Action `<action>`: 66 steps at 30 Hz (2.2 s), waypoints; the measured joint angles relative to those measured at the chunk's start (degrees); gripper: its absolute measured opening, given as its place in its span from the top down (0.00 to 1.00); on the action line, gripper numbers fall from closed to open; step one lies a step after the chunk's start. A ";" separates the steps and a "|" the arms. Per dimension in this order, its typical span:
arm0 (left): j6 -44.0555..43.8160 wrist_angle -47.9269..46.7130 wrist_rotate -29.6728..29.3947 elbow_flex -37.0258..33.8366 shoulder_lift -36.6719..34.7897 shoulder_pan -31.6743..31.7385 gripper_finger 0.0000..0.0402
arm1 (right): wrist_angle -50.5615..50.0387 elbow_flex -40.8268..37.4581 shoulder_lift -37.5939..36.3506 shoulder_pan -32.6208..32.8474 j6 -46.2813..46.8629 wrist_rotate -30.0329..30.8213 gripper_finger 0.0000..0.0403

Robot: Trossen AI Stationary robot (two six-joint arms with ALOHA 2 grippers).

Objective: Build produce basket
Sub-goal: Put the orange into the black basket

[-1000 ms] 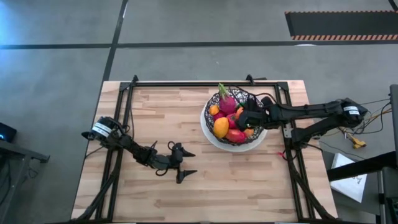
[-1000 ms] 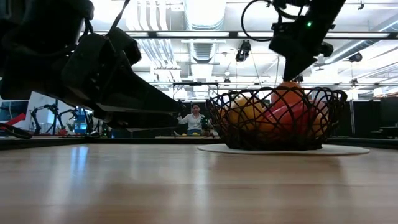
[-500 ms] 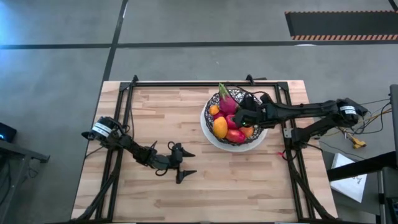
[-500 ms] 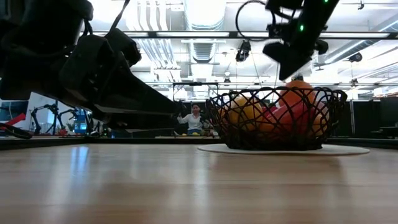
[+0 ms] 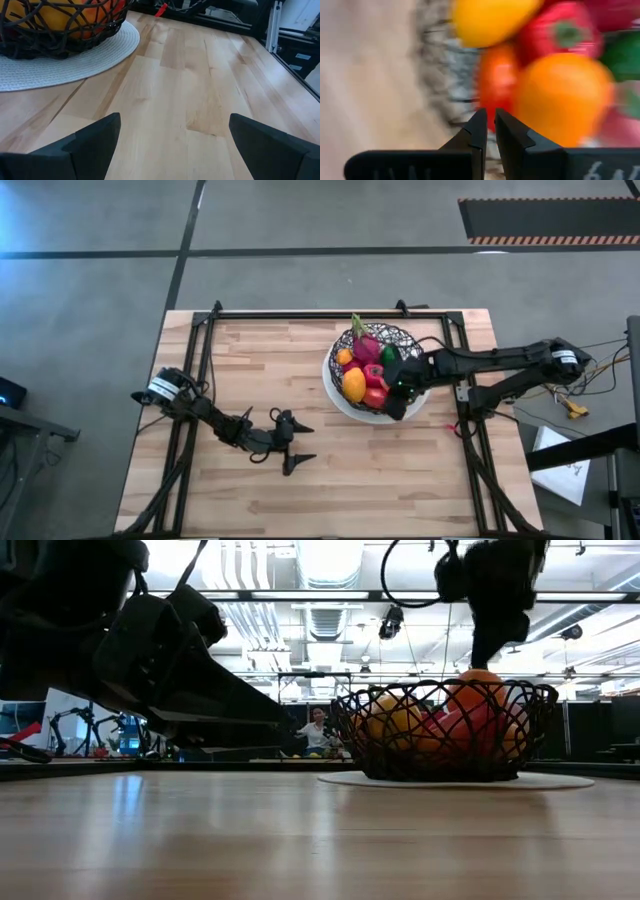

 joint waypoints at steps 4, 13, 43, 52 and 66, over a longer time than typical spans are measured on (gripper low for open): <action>0.02 0.00 0.00 0.00 0.00 0.00 0.11 | -2.37 -0.93 0.01 0.17 0.23 12.15 0.93; 0.02 0.02 -0.06 0.25 0.00 0.04 0.11 | -3.96 -2.41 1.08 -2.41 4.05 30.38 0.93; -0.02 -0.01 -0.09 0.26 -0.02 0.02 0.11 | -3.61 -3.55 1.31 -0.33 5.75 18.64 0.93; -0.02 -0.02 -0.09 0.26 -0.02 0.04 0.11 | -2.06 -6.77 1.42 -0.47 6.18 22.04 0.93; -0.09 0.02 -0.08 0.26 -0.02 0.02 0.11 | -4.81 -2.52 1.29 -1.48 11.15 27.40 0.93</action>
